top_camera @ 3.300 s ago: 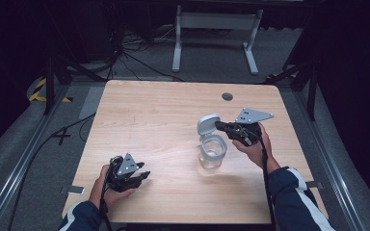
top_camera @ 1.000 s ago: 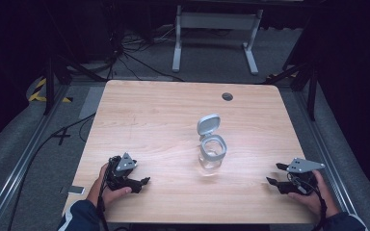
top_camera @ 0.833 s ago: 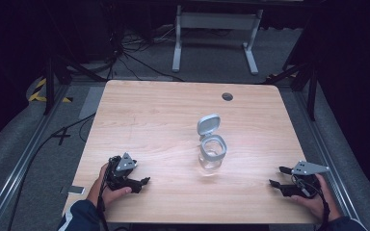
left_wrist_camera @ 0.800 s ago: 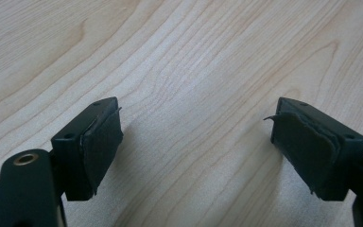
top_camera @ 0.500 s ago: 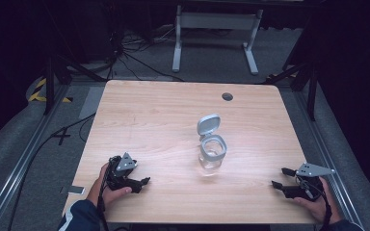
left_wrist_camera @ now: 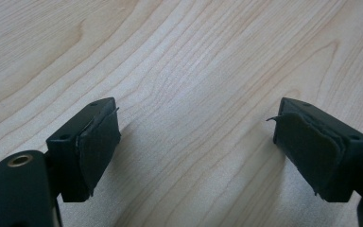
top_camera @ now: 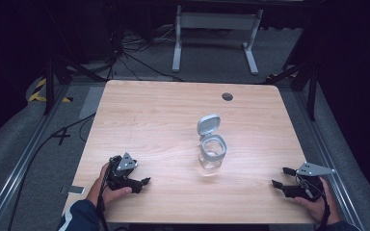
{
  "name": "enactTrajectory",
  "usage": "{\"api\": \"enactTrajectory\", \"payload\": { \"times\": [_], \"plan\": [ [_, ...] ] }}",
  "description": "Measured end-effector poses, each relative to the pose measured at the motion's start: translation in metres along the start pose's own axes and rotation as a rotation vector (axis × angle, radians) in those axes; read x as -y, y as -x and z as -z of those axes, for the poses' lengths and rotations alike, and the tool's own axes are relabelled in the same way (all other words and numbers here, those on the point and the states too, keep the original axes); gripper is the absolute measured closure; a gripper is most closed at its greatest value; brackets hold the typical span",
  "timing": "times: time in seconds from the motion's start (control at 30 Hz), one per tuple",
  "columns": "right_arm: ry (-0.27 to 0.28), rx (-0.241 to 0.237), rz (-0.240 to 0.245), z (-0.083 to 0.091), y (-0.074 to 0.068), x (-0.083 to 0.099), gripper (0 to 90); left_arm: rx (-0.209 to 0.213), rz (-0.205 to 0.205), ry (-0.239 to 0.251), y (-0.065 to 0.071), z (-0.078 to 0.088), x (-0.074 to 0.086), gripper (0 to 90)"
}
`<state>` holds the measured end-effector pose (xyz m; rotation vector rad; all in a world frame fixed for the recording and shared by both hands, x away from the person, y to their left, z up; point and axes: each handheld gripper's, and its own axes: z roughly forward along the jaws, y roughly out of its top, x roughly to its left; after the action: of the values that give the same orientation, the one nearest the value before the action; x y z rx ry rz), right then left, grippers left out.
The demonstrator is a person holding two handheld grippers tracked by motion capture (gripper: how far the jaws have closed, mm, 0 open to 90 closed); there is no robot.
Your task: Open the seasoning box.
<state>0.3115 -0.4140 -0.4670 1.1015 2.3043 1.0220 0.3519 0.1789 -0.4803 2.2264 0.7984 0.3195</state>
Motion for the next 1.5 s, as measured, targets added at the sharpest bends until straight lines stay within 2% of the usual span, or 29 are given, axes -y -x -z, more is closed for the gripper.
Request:
{"api": "enactTrajectory", "payload": {
  "times": [1.5],
  "plan": [
    [-0.001, 0.01, -0.007, 0.0, 0.0001, 0.0, 26.5, 0.0, -0.008, -0.001, -0.0019, -0.0019, -0.0017, 12.9]
  ]
}}
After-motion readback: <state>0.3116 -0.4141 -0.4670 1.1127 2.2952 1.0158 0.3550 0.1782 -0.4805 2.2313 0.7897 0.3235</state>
